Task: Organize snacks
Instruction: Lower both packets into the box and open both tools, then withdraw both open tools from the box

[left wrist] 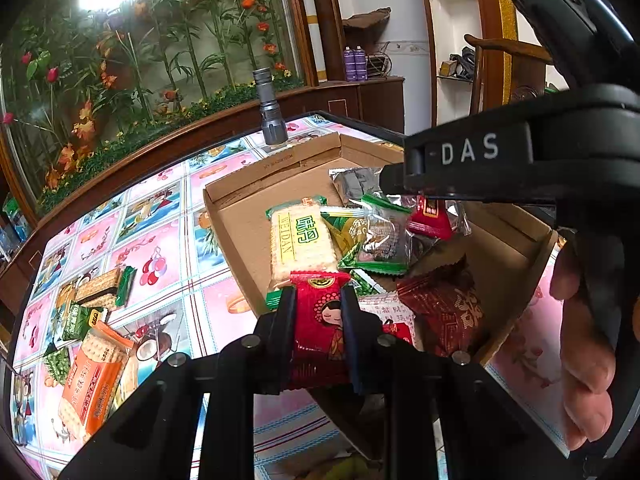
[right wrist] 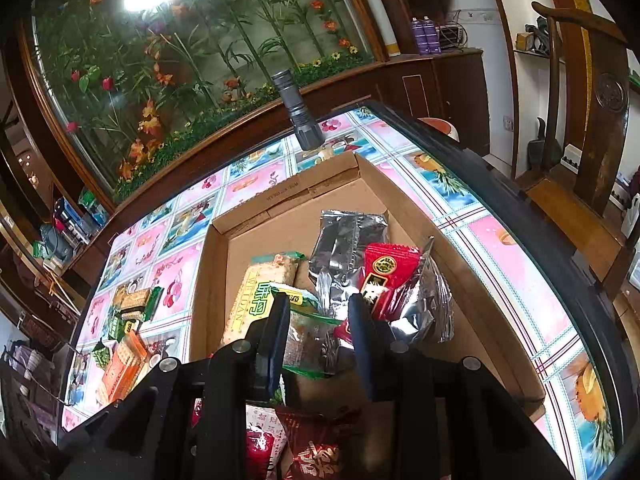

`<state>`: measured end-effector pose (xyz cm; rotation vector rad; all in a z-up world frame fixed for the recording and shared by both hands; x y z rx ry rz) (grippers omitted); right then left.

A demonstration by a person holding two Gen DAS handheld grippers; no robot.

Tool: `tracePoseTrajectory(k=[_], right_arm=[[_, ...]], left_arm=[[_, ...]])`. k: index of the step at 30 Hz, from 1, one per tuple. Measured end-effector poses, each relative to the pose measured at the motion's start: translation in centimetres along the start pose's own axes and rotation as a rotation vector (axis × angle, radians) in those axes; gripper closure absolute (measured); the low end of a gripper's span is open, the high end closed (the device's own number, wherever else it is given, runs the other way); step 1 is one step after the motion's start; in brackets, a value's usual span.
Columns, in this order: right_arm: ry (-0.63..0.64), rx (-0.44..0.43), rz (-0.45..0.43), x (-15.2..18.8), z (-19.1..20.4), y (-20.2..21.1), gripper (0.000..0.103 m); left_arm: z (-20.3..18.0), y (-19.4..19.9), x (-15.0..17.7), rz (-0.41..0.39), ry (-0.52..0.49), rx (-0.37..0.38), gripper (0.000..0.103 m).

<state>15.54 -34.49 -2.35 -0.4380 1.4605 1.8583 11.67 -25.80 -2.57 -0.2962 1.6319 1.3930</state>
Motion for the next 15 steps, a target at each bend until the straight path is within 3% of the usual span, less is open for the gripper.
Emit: tracePoseTrajectory(k=[4,7,8,10,13,15], right_arm=[[-0.027,-0.009,-0.048,-0.7,-0.3,0.9,0.047],[-0.036,-0.016,-0.108,-1.4,-0.3,2.1,0.045],[-0.039,-0.012,-0.128,-1.6,-0.4,2.4,0.042],[-0.047,0.021,-0.18,-2.1,-0.7,3.2,0.023],[-0.049,0.046,-0.249,-2.7,-0.9,4.4,0.022],[-0.043,0.067,-0.276,-2.6,-0.8,5.1,0.021]], left_arm=[[0.3,0.4,-0.1,-0.006,0.007,-0.018,0.067],[0.5,1.0,0.1,0.012,0.04,0.001,0.039],[0.6,1.4,0.2,0.013,0.052,0.006,0.034],[0.9,2.6,0.3,0.007,0.064,0.003,0.029],[2.0,5.0,1.1,0.006,0.043,-0.063,0.011],[2.6,6.6,1.7,-0.008,0.028,-0.098,0.007]])
Point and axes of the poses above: each gripper's, at about its wrist camera, not at the fingertips, and y roughly against the way its jaws point, z to its left, x to its underside, the point moved 9 cm from there along -y, roughly the way its jaws point, and after that the axes turned 6 degrees about x, right-handed, at the moved point
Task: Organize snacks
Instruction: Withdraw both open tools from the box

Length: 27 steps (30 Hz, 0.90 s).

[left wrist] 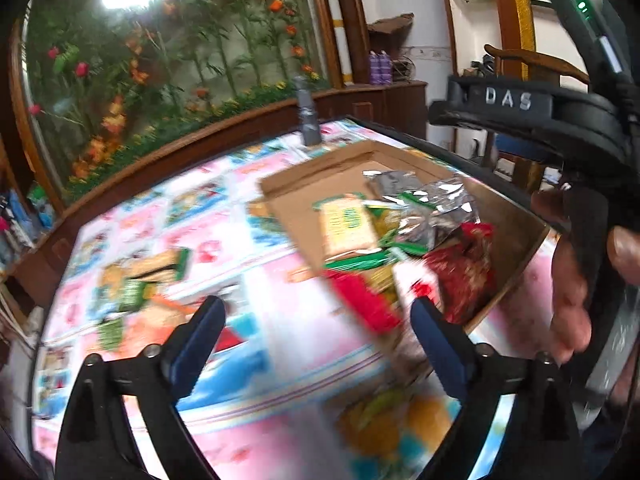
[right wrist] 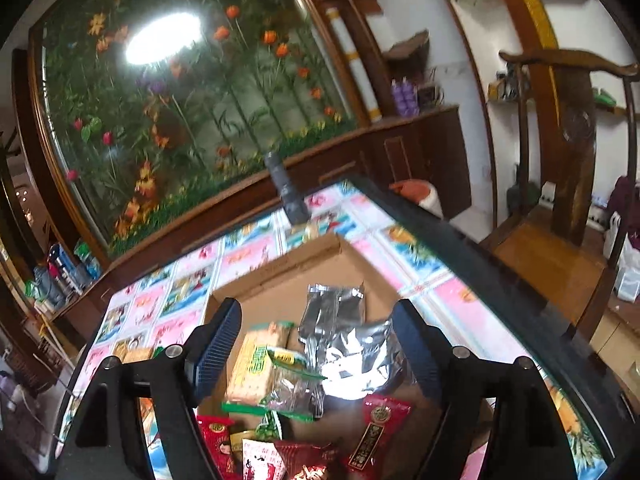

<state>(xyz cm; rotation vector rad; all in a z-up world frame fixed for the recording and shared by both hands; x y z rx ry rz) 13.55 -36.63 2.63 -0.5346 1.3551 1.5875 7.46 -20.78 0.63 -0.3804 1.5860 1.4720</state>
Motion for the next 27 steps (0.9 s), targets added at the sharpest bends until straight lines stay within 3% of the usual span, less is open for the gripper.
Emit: tracePoseTrajectory(k=[2,5,9,12,18,27], right_arm=[[0.014,0.028,-0.011,0.5,0.3,1.2,0.021],[0.036,0.036,-0.032,2.1,0.9,3.9,0.014],[0.077,0.035,-0.079,4.2,1.7,9.0,0.009],[0.107,0.056,-0.126,5.4,1.8,11.4,0.001],[0.116,0.082,-0.099,7.4,2.0,11.7,0.001],[0.164,0.1,-0.103,8.7,3.6,11.9,0.001]], left_arm=[[0.9,1.5,1.2,0.021,-0.013,-0.009,0.001],[2.3,2.7,3.6,0.075,0.019,-0.021,0.001],[3.9,3.4,6.3,0.131,0.031,-0.089,0.0],[4.4,4.0,7.5,0.121,0.092,-0.015,0.0],[6.2,4.0,8.2,0.113,0.155,-0.008,0.0],[8.0,4.5,7.9,0.086,0.185,-0.103,0.0]])
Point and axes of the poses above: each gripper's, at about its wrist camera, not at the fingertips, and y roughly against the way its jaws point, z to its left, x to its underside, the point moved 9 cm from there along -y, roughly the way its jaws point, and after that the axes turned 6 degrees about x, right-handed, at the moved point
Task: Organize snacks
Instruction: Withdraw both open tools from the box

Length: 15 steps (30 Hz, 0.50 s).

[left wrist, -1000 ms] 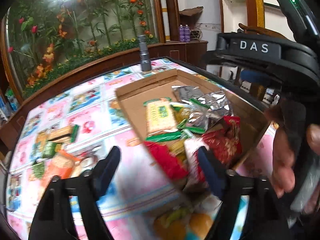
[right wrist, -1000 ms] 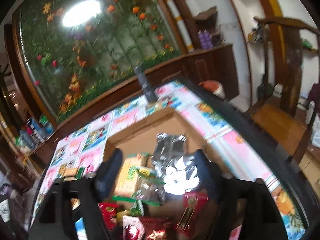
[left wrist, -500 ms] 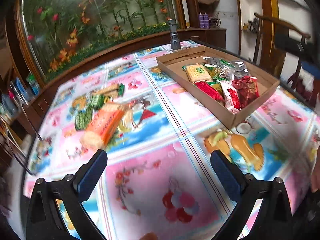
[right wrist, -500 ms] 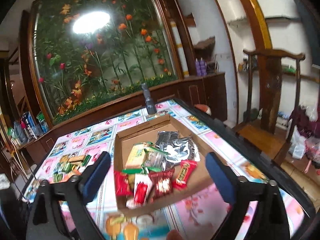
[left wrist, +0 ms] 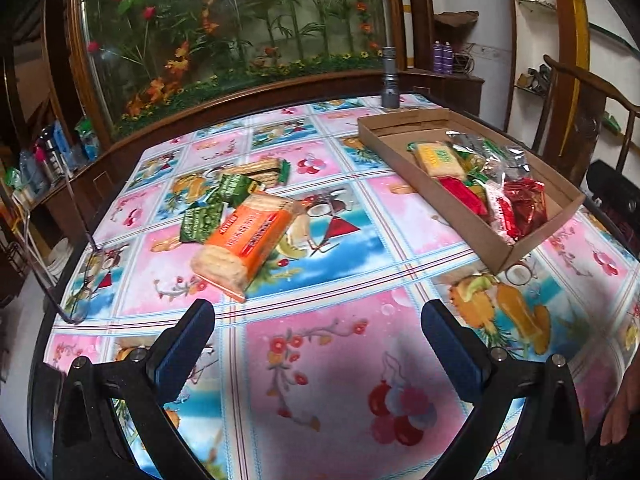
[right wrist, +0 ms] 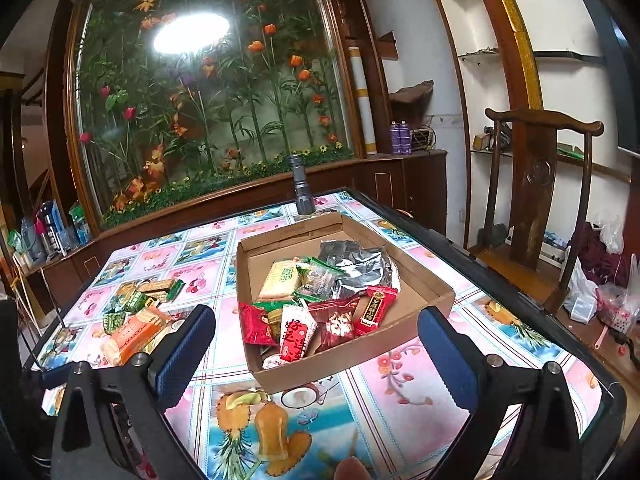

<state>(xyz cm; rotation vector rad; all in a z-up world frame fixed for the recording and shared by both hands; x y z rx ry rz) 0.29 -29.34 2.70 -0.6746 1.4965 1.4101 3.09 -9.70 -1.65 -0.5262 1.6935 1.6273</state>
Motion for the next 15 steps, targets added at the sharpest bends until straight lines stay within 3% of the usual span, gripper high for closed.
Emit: tracePoseTrajectory(k=[15], right_arm=[[0.075,0.043,-0.072,-0.1,1.4,1.3,0.001]], left_arm=[[0.1,-0.2,0.1,0.008,-0.012,-0.027,0.0]])
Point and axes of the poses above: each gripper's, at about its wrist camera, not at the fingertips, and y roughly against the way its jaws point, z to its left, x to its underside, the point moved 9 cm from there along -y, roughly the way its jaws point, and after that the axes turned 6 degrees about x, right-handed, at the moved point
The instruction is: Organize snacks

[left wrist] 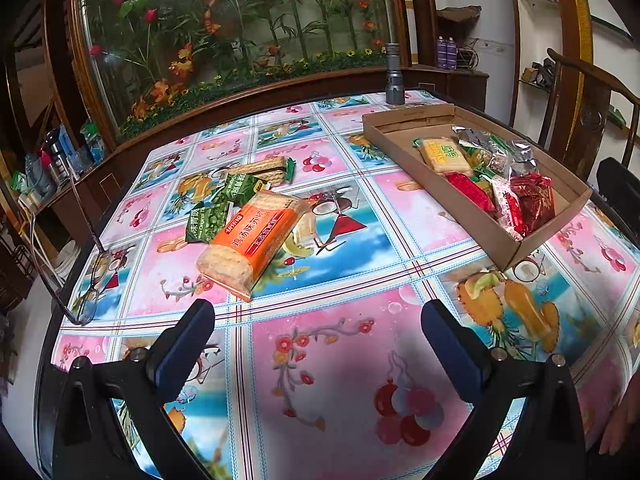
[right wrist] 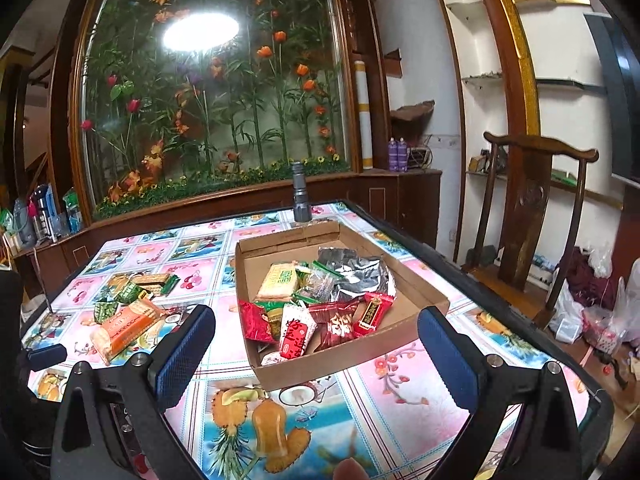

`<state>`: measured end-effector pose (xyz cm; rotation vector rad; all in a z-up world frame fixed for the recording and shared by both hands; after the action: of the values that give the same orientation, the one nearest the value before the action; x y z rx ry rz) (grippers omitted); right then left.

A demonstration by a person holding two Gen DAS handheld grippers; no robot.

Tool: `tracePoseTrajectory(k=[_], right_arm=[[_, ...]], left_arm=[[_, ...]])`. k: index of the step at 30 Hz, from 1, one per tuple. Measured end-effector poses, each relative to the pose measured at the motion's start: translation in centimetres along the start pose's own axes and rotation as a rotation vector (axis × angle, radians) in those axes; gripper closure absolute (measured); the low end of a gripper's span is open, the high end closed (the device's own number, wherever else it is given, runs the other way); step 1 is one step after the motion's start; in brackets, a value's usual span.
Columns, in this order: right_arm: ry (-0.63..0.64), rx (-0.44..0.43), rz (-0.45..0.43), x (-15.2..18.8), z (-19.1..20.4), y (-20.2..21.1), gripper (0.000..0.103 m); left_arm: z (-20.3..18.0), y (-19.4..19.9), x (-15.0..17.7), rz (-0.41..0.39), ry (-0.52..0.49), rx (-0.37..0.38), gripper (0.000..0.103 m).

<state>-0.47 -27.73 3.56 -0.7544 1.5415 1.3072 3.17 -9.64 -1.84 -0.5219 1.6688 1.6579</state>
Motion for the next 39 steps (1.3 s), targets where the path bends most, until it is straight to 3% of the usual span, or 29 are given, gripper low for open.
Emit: tracePoseTrajectory(k=[8,39], right_arm=[[0.047,0.025,-0.041,-0.23,0.79,0.65,0.001],[0.049,0.02,-0.028,-0.13,1.02,0.46,0.001]], left_arm=[[0.03,-0.1,0.18,0.004,-0.01,-0.008,0.0],[0.2,-0.74,0.59,0.036,0.012,0.014,0.0]])
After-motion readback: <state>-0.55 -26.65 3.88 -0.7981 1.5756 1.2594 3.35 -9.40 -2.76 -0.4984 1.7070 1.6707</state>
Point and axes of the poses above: each gripper's, at about its wrist camera, not at the fingertips, and y roughly against the way its jaws point, z to its left, x to its underside, the point moved 9 cm from there along -y, roughly the way its jaws point, and after that the axes turned 6 degrees about x, right-handed, at the moved point
